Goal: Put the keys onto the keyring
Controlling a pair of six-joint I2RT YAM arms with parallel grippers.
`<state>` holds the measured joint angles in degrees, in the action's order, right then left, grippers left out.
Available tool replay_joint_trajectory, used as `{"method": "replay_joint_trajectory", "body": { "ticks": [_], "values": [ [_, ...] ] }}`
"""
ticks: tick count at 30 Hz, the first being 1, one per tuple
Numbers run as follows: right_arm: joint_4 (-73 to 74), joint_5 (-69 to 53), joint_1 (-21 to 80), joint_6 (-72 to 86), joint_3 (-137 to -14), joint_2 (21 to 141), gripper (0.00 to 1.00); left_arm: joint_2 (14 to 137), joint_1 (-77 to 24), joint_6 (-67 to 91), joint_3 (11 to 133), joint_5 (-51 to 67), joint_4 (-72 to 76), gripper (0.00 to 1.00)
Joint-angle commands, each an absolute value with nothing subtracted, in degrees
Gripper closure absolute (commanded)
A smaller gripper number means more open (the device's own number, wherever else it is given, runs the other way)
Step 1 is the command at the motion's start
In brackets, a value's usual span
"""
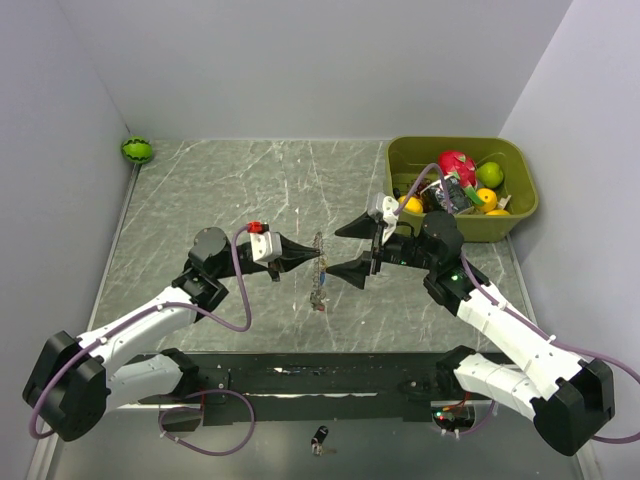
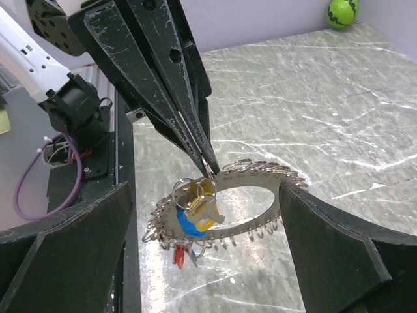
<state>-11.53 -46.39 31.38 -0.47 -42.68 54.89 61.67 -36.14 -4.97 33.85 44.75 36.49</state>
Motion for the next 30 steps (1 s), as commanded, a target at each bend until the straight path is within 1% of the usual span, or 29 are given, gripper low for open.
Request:
{"method": "replay_joint_trajectory", "body": {
  "ticks": [1,7,14,24,30],
  "values": [
    [-13.8,-45.6,31.6,-0.9,-43.1,54.9,0.00,59.1,-35.7,-6.4,35.0,45.2,38.8,0.99],
    [-13.9,-45.4,31.6,-1.1,-42.8,54.8,0.00,59.0,-35.7,-7.6,35.9,46.0,36.2,0.99],
    [-13.4,-44.9,31.6,-1.7,-42.5,54.4,0.00,60.1,-35.7,-6.2,35.4,46.8,38.7,0.99],
    [-12.0,-41.1,31.6,-2.2,-41.7,52.4,0.00,66.6,-35.7,-4.1,37.7,47.2,43.1,0.99],
    [-11.8,-37.7,31.6,-2.5,-40.5,49.7,0.00,71.7,-35.6,-1.9,40.3,48.3,48.9,0.99]
  ]
}}
